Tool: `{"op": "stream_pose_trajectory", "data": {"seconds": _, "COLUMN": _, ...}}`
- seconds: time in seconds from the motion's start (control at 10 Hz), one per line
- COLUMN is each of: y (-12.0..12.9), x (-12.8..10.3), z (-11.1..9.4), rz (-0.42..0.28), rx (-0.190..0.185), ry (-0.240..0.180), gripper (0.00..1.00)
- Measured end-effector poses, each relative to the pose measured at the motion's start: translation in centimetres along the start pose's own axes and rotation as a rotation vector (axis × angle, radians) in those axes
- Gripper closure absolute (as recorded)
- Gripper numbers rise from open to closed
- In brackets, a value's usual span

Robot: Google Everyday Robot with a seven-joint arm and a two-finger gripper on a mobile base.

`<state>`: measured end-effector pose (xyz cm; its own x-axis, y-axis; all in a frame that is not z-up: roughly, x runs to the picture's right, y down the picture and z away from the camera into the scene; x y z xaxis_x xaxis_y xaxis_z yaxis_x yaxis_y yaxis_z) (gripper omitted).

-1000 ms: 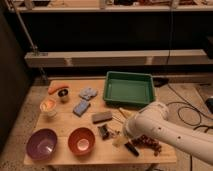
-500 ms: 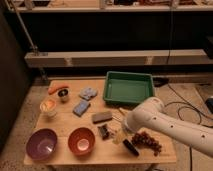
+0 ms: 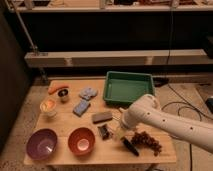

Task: Wipe red bowl with brush

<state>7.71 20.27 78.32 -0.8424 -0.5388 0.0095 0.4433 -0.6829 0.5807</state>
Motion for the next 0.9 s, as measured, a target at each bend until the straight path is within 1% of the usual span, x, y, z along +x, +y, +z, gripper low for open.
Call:
{"op": "stream_pose_trajectory", "data": {"seconds": 0.3, "y": -0.4, "x": 0.1, "z": 1.3, "rz": -0.006, "rx": 0.009, "ry": -0.012, "gripper": 0.2}}
{"op": "stream_pose_trajectory", "data": {"seconds": 0.5, "y": -0.5, "x": -0.3, "z": 1.8, "rz": 0.004, "rx": 0.016, "ry": -0.015, "gripper": 0.2}}
{"op": "stream_pose_trajectory", "data": {"seconds": 0.7, "y": -1.1, "x": -0.9, "z": 3.1, "rz": 0.015, "rx": 0.033, "ry": -0.024, "gripper": 0.2}}
{"op": "stream_pose_trajectory", "data": {"seconds": 0.9, "y": -1.2, "x": -1.6, "z": 3.5, "rz": 0.028, "rx": 0.038, "ry": -0.034, "gripper": 0.2}}
